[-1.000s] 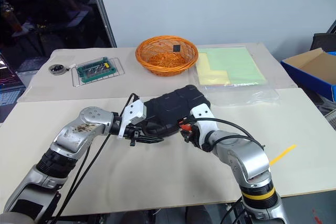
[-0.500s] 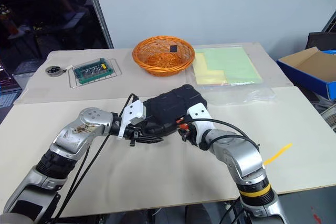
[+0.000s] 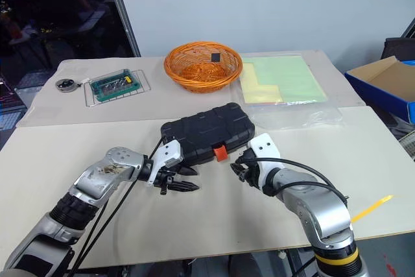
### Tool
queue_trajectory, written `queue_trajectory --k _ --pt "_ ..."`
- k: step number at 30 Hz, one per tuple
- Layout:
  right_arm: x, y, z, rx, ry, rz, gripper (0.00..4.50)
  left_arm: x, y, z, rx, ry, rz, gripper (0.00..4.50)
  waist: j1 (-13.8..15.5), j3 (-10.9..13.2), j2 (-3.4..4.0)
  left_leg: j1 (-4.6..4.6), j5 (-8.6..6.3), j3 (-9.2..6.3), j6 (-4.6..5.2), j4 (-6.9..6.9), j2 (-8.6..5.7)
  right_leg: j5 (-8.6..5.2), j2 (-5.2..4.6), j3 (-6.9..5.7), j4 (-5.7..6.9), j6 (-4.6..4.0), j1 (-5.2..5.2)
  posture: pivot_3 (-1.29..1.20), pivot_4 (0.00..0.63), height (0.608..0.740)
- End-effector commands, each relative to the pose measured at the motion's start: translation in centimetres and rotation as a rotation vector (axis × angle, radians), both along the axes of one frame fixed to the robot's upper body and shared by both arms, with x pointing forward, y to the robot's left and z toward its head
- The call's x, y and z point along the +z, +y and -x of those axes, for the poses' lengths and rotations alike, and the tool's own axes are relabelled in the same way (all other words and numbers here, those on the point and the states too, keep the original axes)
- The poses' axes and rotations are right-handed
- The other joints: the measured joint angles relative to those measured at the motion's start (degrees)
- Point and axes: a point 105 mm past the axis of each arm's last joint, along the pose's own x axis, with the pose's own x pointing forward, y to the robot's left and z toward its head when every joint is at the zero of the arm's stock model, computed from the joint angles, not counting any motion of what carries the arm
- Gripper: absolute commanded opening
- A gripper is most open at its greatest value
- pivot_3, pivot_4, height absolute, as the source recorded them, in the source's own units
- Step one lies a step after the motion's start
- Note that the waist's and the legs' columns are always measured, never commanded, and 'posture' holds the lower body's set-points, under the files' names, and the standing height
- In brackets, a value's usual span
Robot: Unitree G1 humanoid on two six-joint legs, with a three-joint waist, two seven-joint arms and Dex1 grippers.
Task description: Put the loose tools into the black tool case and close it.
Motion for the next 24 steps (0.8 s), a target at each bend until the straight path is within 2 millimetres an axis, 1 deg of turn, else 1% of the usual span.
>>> queue_trajectory --k 1,2,5,6,8,9,13,14,19,21,24 --pt "1.5 1.0 -0.6 0.028 -0.052 -0.02 0.3 3.8 -0.6 0.3 -0.035 -0.023 0.155 2.47 0.1 0.0 -0.01 -0.04 0.0 0.0 0.0 0.0 -0.01 0.11 -0.01 0.0 -0.01 -0.17 -0.03 0.0 0.15 0.74" --pt "1.6 1.2 -0.8 0.032 -0.054 -0.024 0.02 4.7 -0.8 1.0 -0.07 -0.005 0.208 2.47 0.0 0.0 -0.03 -0.09 0.0 0.01 0.0 0.01 -0.02 0.13 -0.02 -0.01 -0.02 -0.19 -0.07 0.0 0.15 0.74" --pt "1.7 1.7 -1.2 0.045 -0.062 -0.029 0.02 8.0 -0.8 2.5 -0.142 0.043 0.364 2.47 0.0 0.0 -0.04 -0.19 0.0 -0.02 0.0 0.0 0.01 0.15 -0.01 -0.05 -0.03 -0.21 -0.17 0.0 0.15 0.74" --pt "1.8 1.8 -1.3 0.049 -0.064 -0.03 0.02 9.0 -0.7 2.7 -0.145 0.049 0.404 2.47 0.0 0.0 -0.04 -0.2 0.0 -0.03 0.0 -0.01 0.01 0.15 -0.01 -0.07 -0.02 -0.22 -0.18 0.0 0.15 0.74" --pt "1.8 2.0 -1.5 0.054 -0.067 -0.031 0.02 9.7 -0.6 1.5 -0.075 0.017 0.424 2.47 0.0 0.0 -0.04 -0.2 0.0 -0.05 0.0 -0.02 0.0 0.15 -0.01 -0.09 -0.03 -0.22 -0.18 0.0 0.15 0.74" --pt "1.8 2.1 -1.6 0.056 -0.069 -0.03 0.02 9.6 -0.6 0.9 -0.041 -0.009 0.413 2.47 0.1 0.0 -0.05 -0.2 0.0 -0.05 0.0 -0.01 -0.01 0.15 -0.02 -0.09 -0.02 -0.22 -0.18 0.0 0.15 0.74" --pt "1.7 2.3 -1.7 0.061 -0.069 -0.025 0.02 7.5 -0.3 -2.6 0.131 -0.118 0.28 2.47 0.1 0.0 -0.04 -0.07 0.0 -0.02 0.0 0.02 -0.06 0.17 -0.02 -0.07 -0.03 -0.19 -0.04 0.0 0.15 0.74" --pt "1.7 2.3 -1.7 0.063 -0.07 -0.021 0.02 7.2 -0.2 -3.1 0.156 -0.127 0.263 2.47 0.1 0.0 -0.05 -0.04 0.0 -0.02 0.0 0.02 -0.07 0.17 -0.01 -0.06 -0.02 -0.19 -0.02 0.0 0.15 0.74" --pt "1.8 2.5 -2.5 0.046 -0.076 -0.017 0.02 4.2 0.1 -3.2 0.157 -0.104 0.108 2.47 0.0 0.0 -0.05 -0.09 0.0 -0.02 0.0 -0.01 -0.04 0.19 0.03 -0.07 -0.01 -0.22 -0.11 0.0 0.15 0.74" --pt "1.7 2.5 -3.2 0.026 -0.079 -0.016 0.02 3.4 0.2 -3.1 0.151 -0.094 0.071 2.47 -0.1 0.0 -0.04 -0.07 0.0 -0.01 0.0 -0.01 -0.06 0.19 0.0 -0.04 0.0 -0.23 -0.1 0.0 0.15 0.74" --pt "1.5 2.6 -4.1 0.004 -0.087 -0.017 0.02 2.7 0.2 -2.8 0.143 -0.076 0.053 2.47 -0.4 0.0 -0.05 0.13 0.0 0.04 0.0 0.0 -0.02 0.22 0.02 -0.02 0.0 -0.26 0.07 0.0 0.15 0.74"
